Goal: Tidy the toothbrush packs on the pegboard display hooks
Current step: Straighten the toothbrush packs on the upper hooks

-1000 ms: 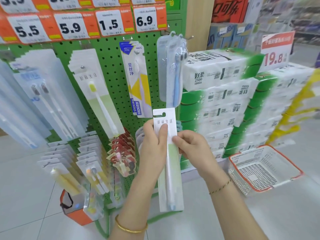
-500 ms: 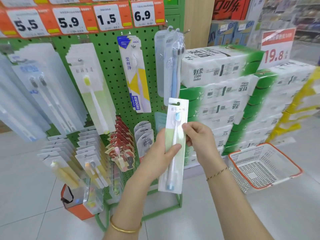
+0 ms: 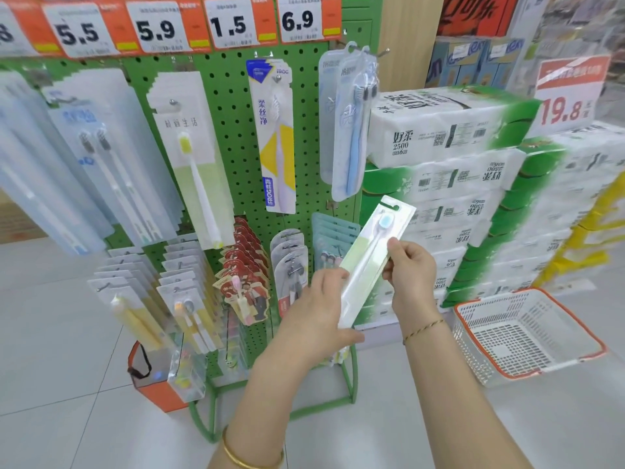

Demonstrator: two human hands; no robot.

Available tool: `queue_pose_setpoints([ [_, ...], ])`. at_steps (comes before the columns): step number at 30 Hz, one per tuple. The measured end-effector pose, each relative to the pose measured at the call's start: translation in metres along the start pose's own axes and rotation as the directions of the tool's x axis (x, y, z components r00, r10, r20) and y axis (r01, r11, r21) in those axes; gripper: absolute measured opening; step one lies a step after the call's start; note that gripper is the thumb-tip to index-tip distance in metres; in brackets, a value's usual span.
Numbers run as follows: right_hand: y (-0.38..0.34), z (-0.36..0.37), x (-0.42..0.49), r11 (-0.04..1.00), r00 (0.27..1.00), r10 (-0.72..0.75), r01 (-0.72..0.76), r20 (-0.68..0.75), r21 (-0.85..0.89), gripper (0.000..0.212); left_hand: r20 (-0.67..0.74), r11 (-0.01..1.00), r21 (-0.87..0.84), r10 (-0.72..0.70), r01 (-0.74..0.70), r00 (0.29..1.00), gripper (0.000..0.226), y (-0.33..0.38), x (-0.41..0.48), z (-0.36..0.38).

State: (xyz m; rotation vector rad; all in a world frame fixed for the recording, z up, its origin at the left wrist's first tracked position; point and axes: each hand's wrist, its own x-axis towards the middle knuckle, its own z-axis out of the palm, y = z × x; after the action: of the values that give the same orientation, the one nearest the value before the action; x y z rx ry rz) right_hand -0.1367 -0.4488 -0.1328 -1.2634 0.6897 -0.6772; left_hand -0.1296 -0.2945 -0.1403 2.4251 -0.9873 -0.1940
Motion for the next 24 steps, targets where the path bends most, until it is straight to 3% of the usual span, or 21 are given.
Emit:
queue_pose_setpoints([
  [2,-0.001,0.0,0.001,1.0,1.0,0.006,-0.006,0.001,0.003,0.028,0.003,0.996,0.084,-0.003,0.003,1.0,0.087,-0.001,0.001,0.003],
  [5,-0.002,-0.001,0.003,1.0,0.999,0.017,-0.018,0.043,0.02,0.025,-0.004,1.0,0.028,-0.014,0.014,1.0,0.073,-0.001,0.002,0.002],
  [10,-0.004,-0.004,0.002,0.976,0.976,0.118,-0.148,0.184,0.161,0.024,0.072,0.929,-0.355,-0.084,0.104,0.994,0.057,-0.003,0.007,-0.007],
  [14,-0.001,-0.004,-0.001,0.968,0.94,0.132,-0.191,0.316,0.162,0.013,0.103,0.735,-0.671,-0.044,0.103,0.994,0.04,0.003,0.007,-0.012],
  [16,0.0,-0.004,-0.004,0.978,0.94,0.089,-0.145,0.33,0.151,0.015,0.117,0.728,-0.676,-0.053,0.118,0.992,0.032,0.0,0.007,-0.014],
  [20,-0.003,-0.006,-0.007,0.995,0.92,0.008,-0.048,0.392,0.092,0.011,0.039,0.826,-0.544,-0.152,0.148,0.988,0.018,-0.008,0.011,-0.016],
  [24,-0.006,-0.004,-0.013,0.999,0.843,-0.025,0.008,0.538,0.035,0.008,-0.084,0.761,-0.637,-0.227,0.123,0.97,0.027,-0.003,0.021,-0.023],
])
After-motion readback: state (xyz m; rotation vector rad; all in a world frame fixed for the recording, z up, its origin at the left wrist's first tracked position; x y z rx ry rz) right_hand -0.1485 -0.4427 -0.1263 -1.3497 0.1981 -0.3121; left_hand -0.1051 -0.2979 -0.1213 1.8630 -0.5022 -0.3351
